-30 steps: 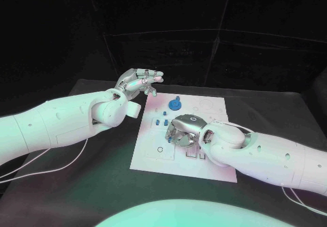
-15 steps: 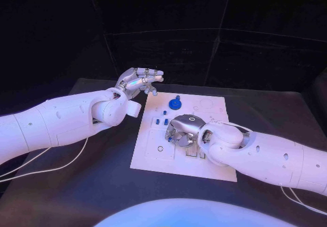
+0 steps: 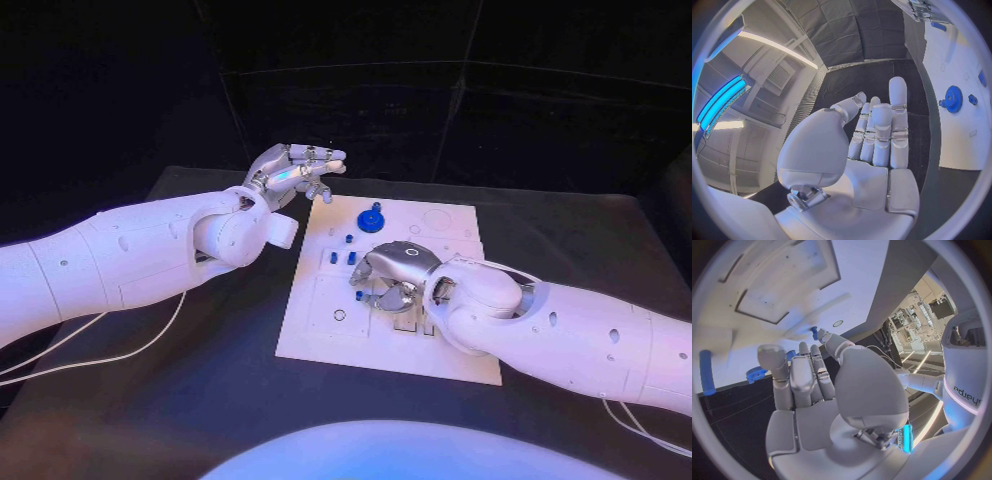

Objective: Assemble the parts on the task board

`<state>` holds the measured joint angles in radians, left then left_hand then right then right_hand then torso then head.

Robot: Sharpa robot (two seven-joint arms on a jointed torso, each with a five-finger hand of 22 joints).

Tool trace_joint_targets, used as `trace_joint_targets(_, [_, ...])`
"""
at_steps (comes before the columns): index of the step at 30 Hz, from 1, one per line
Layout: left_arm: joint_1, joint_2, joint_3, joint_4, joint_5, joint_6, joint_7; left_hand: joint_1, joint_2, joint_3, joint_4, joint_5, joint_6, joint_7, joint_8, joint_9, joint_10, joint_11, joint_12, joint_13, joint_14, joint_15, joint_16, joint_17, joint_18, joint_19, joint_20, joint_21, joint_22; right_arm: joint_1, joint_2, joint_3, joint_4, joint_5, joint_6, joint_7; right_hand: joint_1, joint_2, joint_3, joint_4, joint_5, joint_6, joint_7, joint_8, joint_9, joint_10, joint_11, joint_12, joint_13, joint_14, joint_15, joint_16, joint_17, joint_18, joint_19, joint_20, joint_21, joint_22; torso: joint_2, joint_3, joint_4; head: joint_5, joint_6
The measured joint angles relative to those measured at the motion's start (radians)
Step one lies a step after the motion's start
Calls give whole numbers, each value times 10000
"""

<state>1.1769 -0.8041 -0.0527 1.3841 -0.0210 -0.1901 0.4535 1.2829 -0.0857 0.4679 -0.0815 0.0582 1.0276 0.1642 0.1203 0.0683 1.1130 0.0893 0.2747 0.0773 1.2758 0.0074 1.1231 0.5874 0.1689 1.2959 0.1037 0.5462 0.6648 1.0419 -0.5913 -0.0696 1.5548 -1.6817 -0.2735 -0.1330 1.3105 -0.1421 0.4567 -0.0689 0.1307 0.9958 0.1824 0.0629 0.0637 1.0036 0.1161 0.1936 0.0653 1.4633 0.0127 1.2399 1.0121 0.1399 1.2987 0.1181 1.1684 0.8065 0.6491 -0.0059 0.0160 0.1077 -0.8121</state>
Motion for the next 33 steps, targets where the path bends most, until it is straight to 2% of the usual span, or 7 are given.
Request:
trace_joint_targets(9, [0,-63,0,14,0,40,-40,0,0,0,0,0,0,0,0,0,0,0,0,0,0,0,0,-5,-1,0,0,0,-2,-4,-1157,23,1176,140,-617,-13,0,0,-87,32,117,40,-39,63,45,1,0,220,25,0,-1,0,47,-1,-15,15,0,124,13,8,0,-19,37])
trace_joint_targets(13, [2,-79,0,-1,0,45,-50,0,0,0,0,0,0,0,0,0,0,0,0,0,0,0,0,-5,0,0,0,0,-2,172,-1688,145,1409,369,-708,-73,0,0,-127,73,117,76,-75,64,45,1,0,299,33,0,-1,0,-29,0,-15,15,0,124,13,7,-12,-90,87])
trace_joint_targets(15, [2,-79,0,-1,1,50,-56,0,0,0,0,0,0,0,0,0,0,0,0,0,0,0,0,-5,-1,0,0,0,-2,357,-1945,231,1407,535,-714,-133,-50,-51,-278,101,149,73,-78,64,45,-23,-23,336,33,0,-1,0,-99,1,-15,15,0,62,13,6,-13,-138,116])
trace_joint_targets(18, [2,-69,0,-1,1,57,-63,0,0,0,0,0,0,0,0,0,0,0,0,0,0,0,0,-5,-1,0,0,0,-2,550,-2229,343,1266,769,-697,-225,-179,-179,-551,157,322,19,-173,64,45,-86,-92,458,33,0,-1,0,-159,0,-15,15,0,2,12,6,-13,-213,165])
trace_joint_targets(22, [2,-61,-2,-6,1,63,-67,0,0,0,0,0,0,0,0,0,0,0,0,0,0,0,0,-4,-1,0,0,0,-1,662,-2439,451,1040,1014,-644,-336,-223,-223,-862,196,607,-40,-262,64,44,-87,-168,570,33,10,-11,0,-211,0,-32,-6,0,11,13,6,-12,-284,217])
trace_joint_targets(26, [2,-47,-3,5,1,69,-68,0,0,0,0,0,0,0,0,0,0,0,0,0,0,0,0,-4,0,0,0,0,-1,694,-2498,487,885,1152,-572,-406,-184,-263,-1046,200,613,-116,-337,64,44,-226,-247,618,27,39,-40,0,-251,0,-15,-60,0,8,13,6,0,-340,247])
trace_joint_targets(33, [0,-23,-4,11,1,83,-71,0,0,0,0,0,0,0,0,1,0,0,0,0,0,0,0,-4,-1,0,0,0,0,717,-2466,506,616,1157,-331,-543,-100,-256,-1420,204,613,-227,-448,64,43,-558,-193,666,18,39,-40,-39,-329,1,-15,-60,-40,-61,17,-1,11,-381,272])
